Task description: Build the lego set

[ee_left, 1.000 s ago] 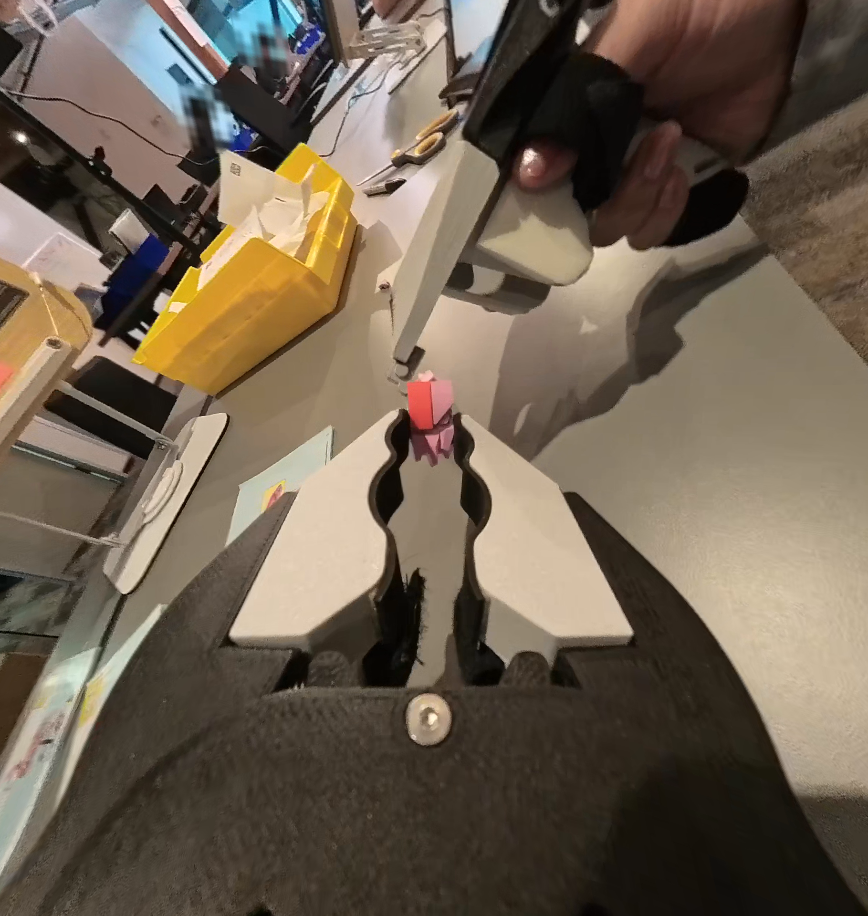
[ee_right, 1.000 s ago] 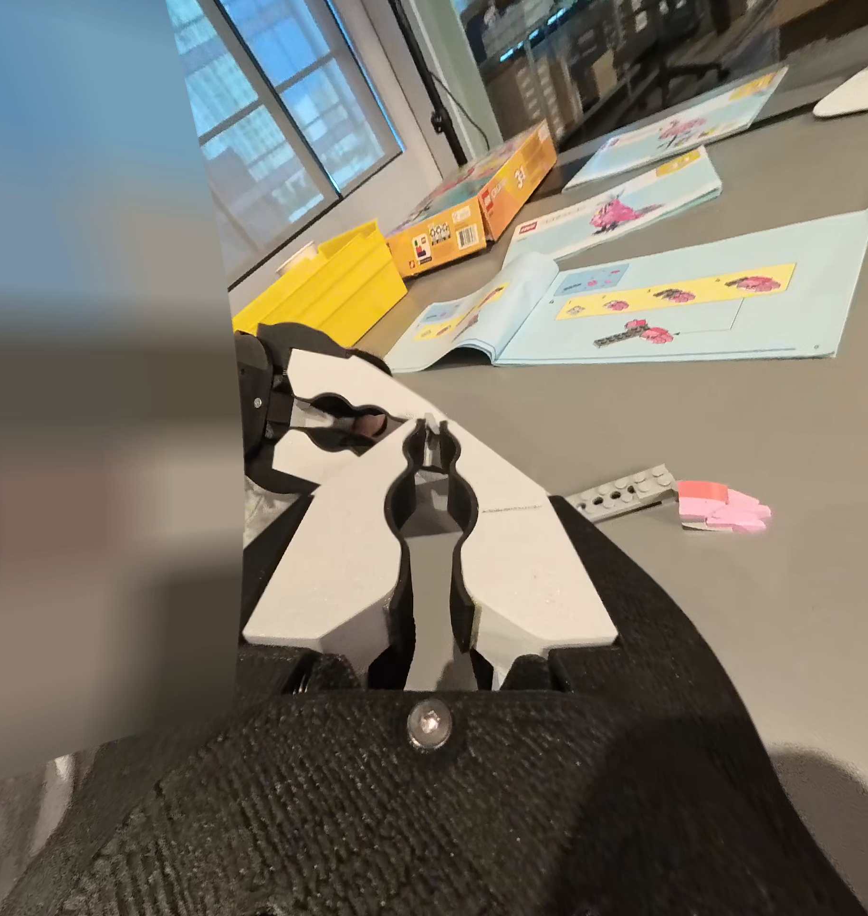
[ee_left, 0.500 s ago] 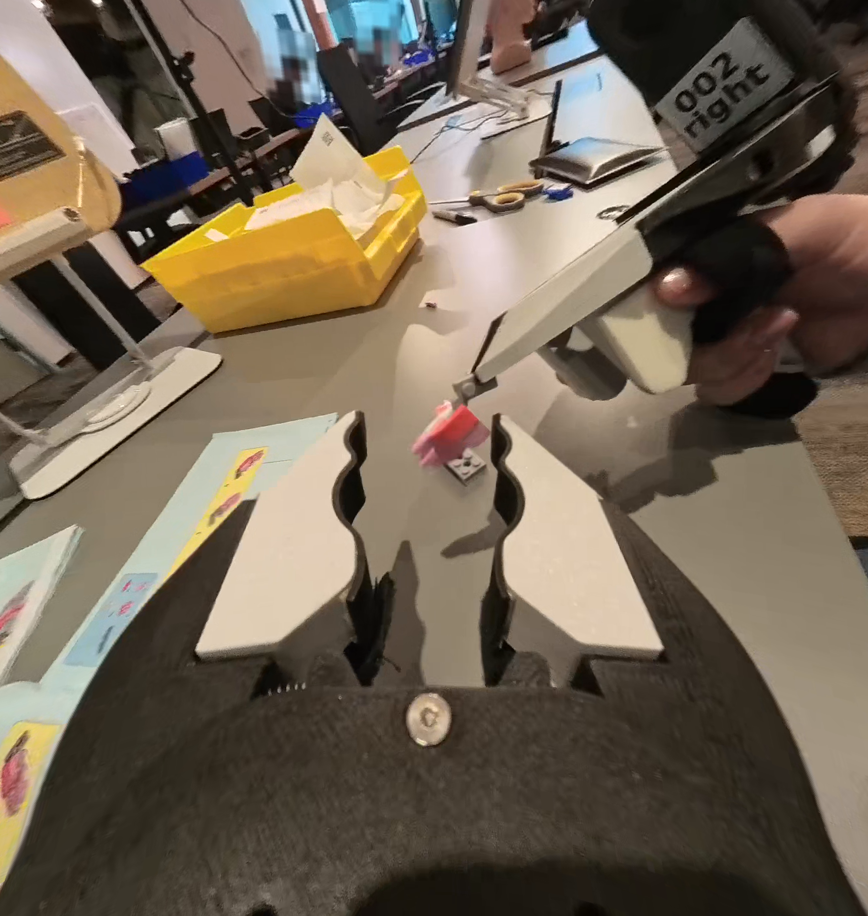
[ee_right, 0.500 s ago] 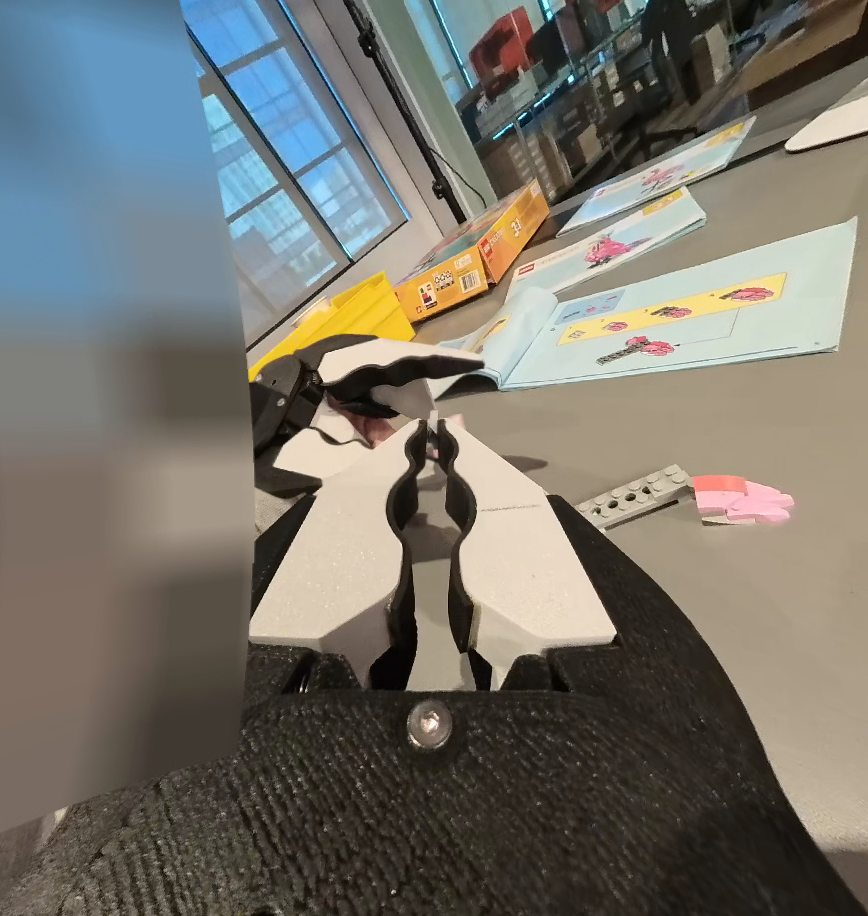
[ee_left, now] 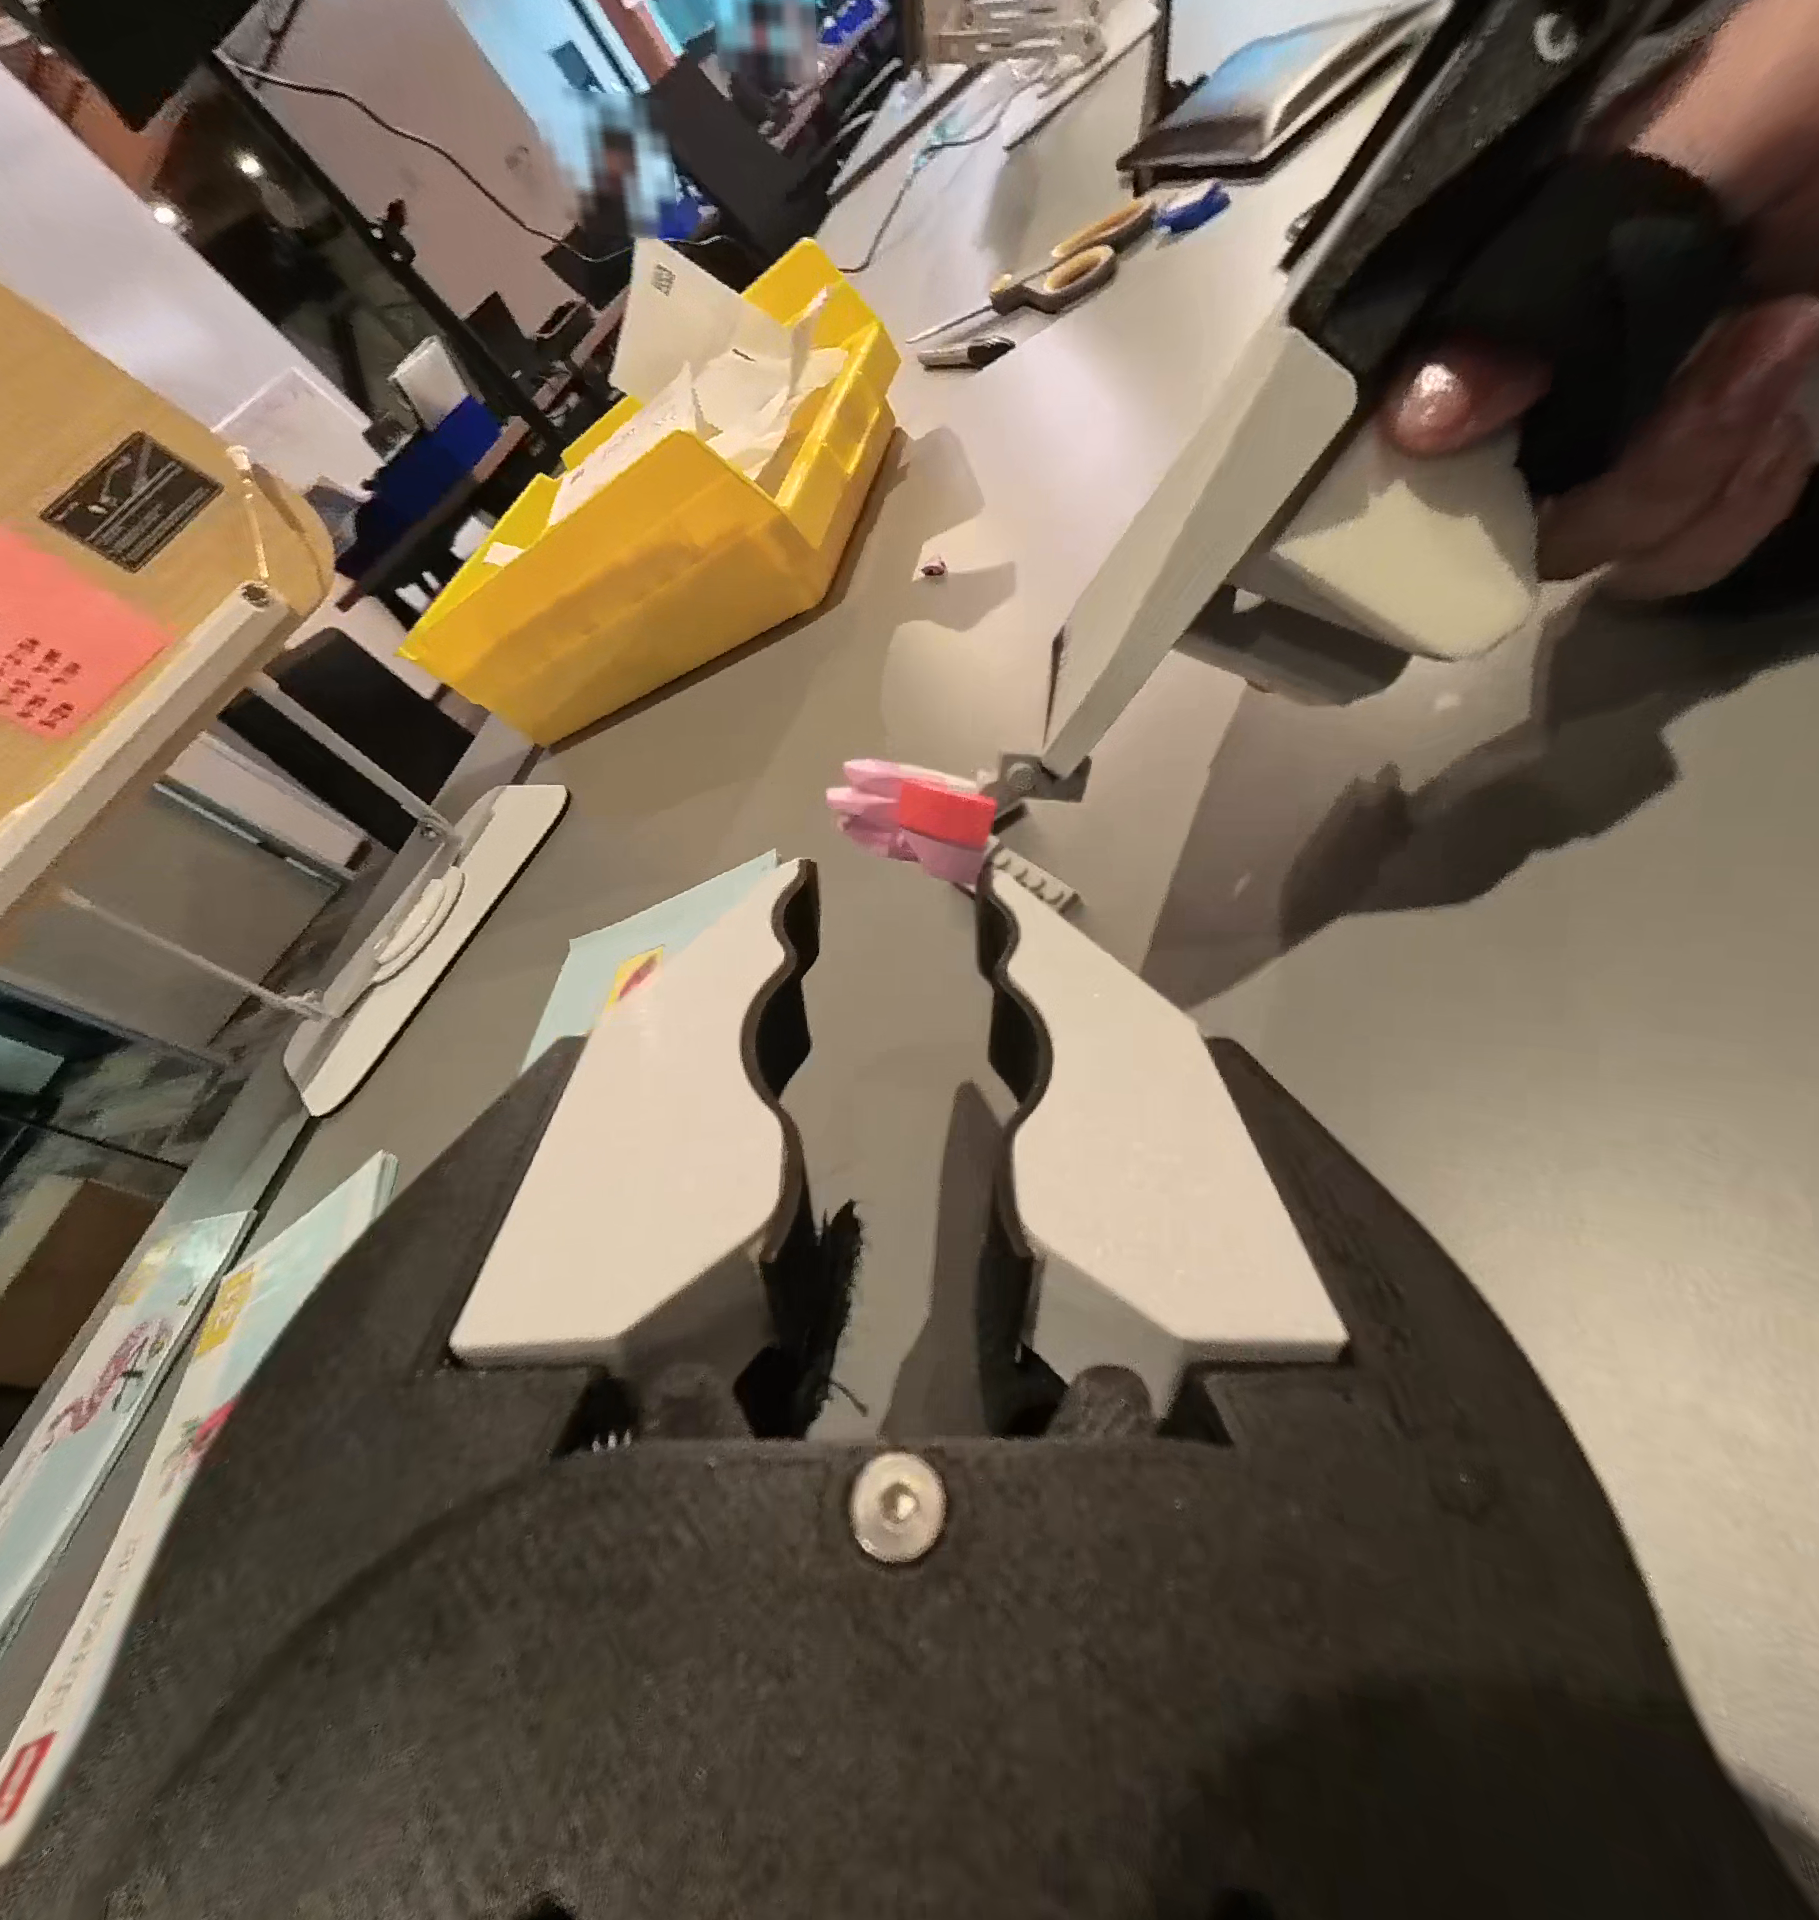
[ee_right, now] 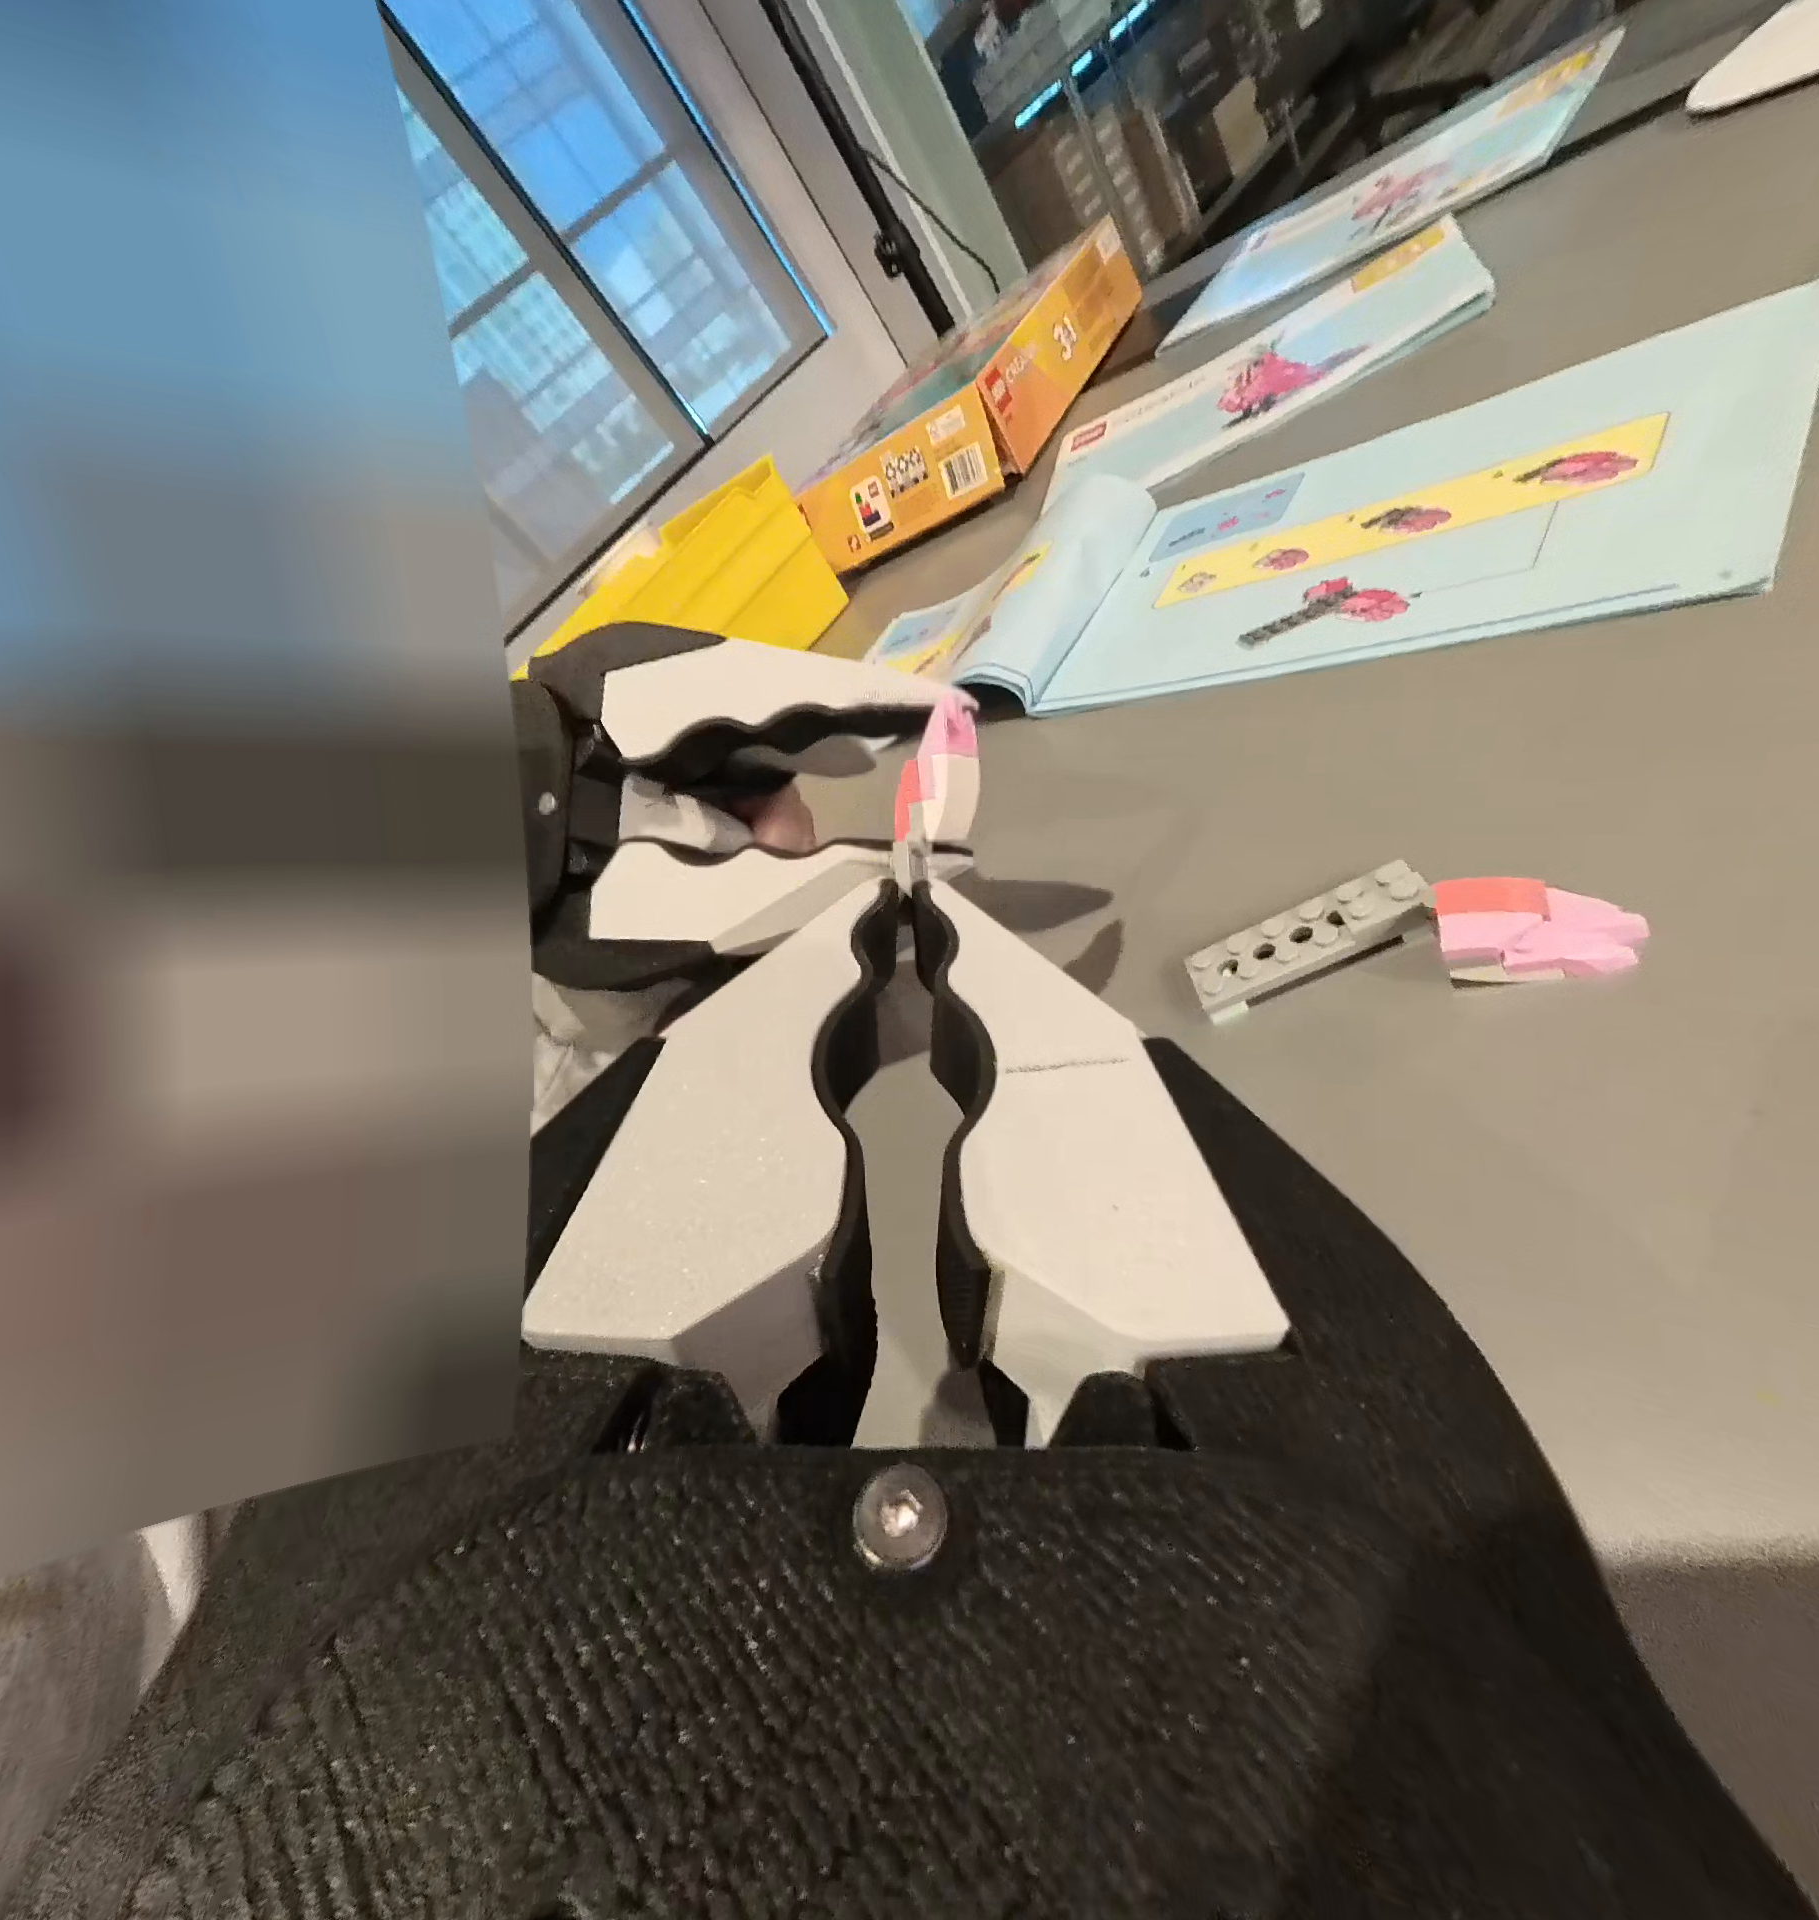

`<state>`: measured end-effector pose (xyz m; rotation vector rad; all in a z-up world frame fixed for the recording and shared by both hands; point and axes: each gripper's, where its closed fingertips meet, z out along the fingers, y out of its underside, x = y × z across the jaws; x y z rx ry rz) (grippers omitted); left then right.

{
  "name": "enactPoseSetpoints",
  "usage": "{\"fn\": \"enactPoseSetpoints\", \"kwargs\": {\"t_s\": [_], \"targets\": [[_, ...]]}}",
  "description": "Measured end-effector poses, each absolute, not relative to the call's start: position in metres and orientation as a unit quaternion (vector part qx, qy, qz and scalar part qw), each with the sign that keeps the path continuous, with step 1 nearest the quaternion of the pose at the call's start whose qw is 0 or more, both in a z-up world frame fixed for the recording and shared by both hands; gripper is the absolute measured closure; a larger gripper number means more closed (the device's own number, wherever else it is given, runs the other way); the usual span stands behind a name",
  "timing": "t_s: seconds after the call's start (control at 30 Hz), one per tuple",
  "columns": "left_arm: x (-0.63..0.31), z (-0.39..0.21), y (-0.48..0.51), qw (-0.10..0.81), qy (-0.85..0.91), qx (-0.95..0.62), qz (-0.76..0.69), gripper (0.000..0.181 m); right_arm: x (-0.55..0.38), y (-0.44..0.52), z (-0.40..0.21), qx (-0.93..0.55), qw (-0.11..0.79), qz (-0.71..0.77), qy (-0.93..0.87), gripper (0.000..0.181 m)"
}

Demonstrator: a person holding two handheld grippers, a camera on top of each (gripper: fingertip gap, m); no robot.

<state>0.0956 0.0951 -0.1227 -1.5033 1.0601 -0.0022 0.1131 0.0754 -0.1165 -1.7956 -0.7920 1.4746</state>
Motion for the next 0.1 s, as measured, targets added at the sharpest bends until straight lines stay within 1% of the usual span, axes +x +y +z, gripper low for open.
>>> {"fn": "enactPoseSetpoints", "kwargs": {"t_s": [0.03,0.07,0.1], "targets": [[0.096,-0.1251,0.0942,0.6,0.465,-0.651,-0.005,0.147,0.1141,0.0736,-0.1195,-0.693,0.329,0.562,-0.308,0.181],[0.0965,-0.1279,0.0933,0.592,0.469,-0.656,-0.016,0.141,0.1152,0.072,-0.1224,-0.697,0.323,0.559,-0.312,0.181],[0.098,-0.1297,0.0912,0.583,0.47,-0.661,-0.035,0.14,0.1161,0.0706,-0.1246,-0.7,0.317,0.557,-0.314,0.181]]}}
